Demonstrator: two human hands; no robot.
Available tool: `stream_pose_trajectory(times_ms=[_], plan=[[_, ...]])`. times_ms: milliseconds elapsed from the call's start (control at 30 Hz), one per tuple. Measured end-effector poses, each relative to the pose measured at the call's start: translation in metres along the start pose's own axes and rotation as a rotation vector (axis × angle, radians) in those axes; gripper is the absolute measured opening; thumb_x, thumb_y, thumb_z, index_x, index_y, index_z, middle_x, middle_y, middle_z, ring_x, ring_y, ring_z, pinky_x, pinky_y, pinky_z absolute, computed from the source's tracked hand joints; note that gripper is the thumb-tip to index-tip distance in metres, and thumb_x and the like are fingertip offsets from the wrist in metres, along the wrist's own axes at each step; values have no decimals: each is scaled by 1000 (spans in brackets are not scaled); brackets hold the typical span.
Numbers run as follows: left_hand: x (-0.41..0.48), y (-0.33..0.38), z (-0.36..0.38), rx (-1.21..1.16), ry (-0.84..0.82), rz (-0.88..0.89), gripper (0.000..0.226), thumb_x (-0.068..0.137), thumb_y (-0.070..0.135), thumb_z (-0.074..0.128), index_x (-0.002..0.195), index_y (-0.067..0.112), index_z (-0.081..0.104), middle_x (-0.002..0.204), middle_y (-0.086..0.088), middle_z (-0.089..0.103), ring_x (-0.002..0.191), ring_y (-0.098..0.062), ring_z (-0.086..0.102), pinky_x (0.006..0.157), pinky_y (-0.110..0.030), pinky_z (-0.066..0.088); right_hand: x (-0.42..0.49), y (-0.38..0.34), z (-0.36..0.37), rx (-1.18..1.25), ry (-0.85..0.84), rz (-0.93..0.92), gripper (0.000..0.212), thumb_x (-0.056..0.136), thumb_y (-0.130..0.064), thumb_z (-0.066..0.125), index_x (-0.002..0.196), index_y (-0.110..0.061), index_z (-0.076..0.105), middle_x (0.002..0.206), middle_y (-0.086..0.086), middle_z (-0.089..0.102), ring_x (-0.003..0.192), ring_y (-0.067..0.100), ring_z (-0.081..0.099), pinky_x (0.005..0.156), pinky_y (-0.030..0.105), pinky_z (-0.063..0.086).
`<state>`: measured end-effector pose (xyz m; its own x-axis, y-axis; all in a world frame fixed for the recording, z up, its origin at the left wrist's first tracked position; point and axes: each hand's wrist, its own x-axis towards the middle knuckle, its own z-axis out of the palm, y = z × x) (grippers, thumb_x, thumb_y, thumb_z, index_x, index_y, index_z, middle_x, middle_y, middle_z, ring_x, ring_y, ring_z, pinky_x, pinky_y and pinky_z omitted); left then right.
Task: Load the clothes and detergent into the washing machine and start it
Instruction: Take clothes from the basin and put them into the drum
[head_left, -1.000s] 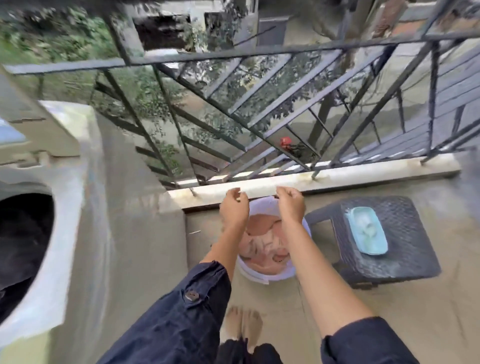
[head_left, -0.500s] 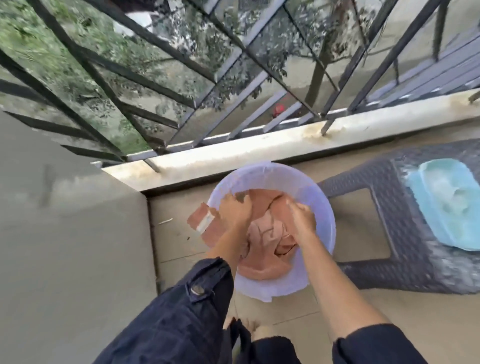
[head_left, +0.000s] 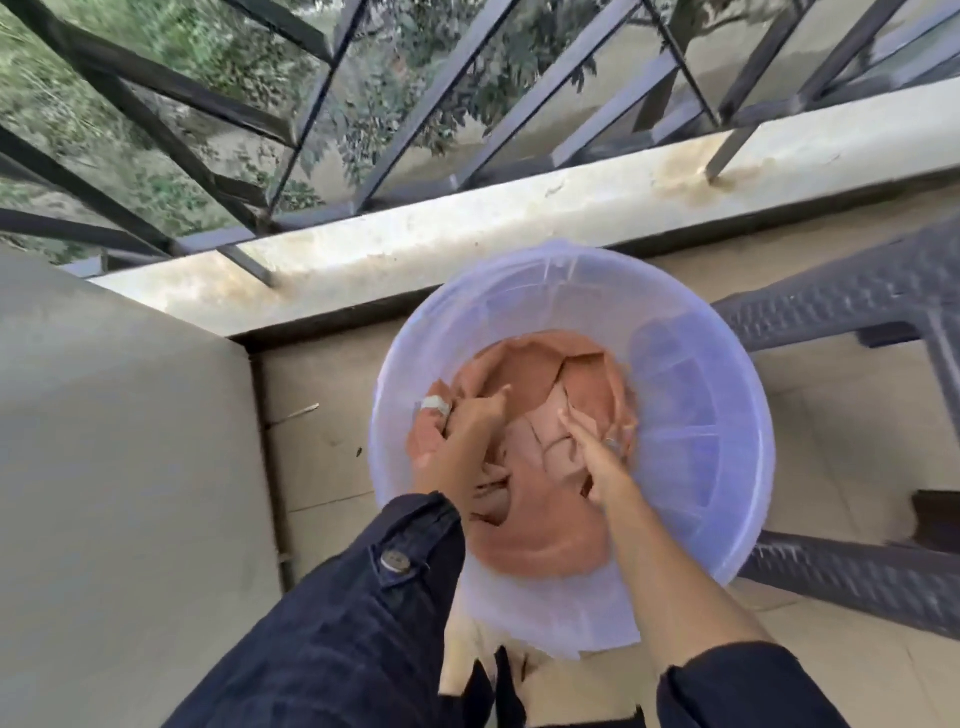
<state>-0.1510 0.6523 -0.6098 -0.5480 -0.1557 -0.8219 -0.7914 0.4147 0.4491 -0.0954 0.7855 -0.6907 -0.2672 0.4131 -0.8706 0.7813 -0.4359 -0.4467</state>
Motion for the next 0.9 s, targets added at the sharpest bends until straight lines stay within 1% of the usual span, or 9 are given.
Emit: stream_pose_trajectory(times_ms=[100, 167, 233, 300, 400, 533, 667, 833, 900], plan=[[21, -10, 6, -99, -24, -61, 69, 55, 63, 80, 111, 30, 57, 86, 8, 71, 41, 7, 60, 34, -7, 39, 50, 34, 6, -90, 35, 68, 154, 18, -88, 67, 148, -37, 1, 156, 0, 18, 140, 23, 29, 112, 47, 33], [31, -18, 10, -40, -76, -33, 58, 73, 51, 75, 118, 21, 54, 94, 14, 60, 36, 22, 47, 28, 0, 27, 34, 29, 9, -121, 32, 83, 153, 18, -85, 69, 148, -30, 11, 153, 2, 28, 139, 26, 32, 110, 47, 36], [38, -21, 14, -21, -110, -64, 57, 77, 48, 73, 115, 10, 55, 82, 7, 59, 36, 15, 52, 30, -3, 32, 15, 21, 11, -92, 32, 75, 136, 30, -75, 78, 142, -17, 29, 140, 6, 46, 128, 27, 47, 105, 44, 43], [41, -19, 22, 27, -164, -95, 65, 77, 57, 67, 117, 6, 57, 87, 0, 64, 60, 0, 66, 51, -11, 48, 2, 18, 12, -19, 31, 57, 114, 40, -60, 84, 133, -9, 43, 127, 8, 58, 115, 27, 58, 99, 42, 49], [30, -6, 24, 184, -169, -67, 65, 89, 55, 51, 125, 1, 54, 118, -13, 62, 108, -27, 58, 87, -28, 41, -16, 4, 9, 17, 68, -24, 94, 49, -43, 86, 126, -4, 50, 119, 14, 63, 106, 28, 63, 94, 43, 52], [-6, 12, 8, 203, -138, -21, 72, 81, 65, 52, 120, 5, 61, 121, -12, 64, 114, -29, 56, 105, -33, 37, -62, -31, -1, 74, 86, -98, 83, 65, -26, 83, 134, -4, 43, 131, 2, 49, 108, 17, 53, 102, 37, 46], [-52, 34, -13, 128, -124, 28, 68, 76, 69, 53, 114, 15, 67, 113, -7, 65, 110, -28, 56, 102, -36, 39, -113, -54, -8, 129, 102, -162, 120, 45, -47, 86, 145, -13, 29, 142, 0, 42, 125, 19, 50, 107, 37, 42], [-111, 56, -43, -85, -231, 54, 54, 75, 60, 66, 115, 24, 62, 102, 13, 56, 87, -2, 48, 81, -7, 38, -181, -79, -30, 183, 153, -163, 73, 71, -22, 76, 135, -11, 43, 127, 9, 55, 106, 22, 57, 93, 33, 46], [-137, 67, -55, -193, -304, 54, 35, 84, 41, 66, 113, 22, 60, 105, 12, 55, 86, -3, 48, 83, -14, 37, -209, -92, -35, 181, 156, -169, 60, 70, -23, 75, 124, -6, 52, 118, 13, 62, 98, 25, 60, 88, 34, 49]])
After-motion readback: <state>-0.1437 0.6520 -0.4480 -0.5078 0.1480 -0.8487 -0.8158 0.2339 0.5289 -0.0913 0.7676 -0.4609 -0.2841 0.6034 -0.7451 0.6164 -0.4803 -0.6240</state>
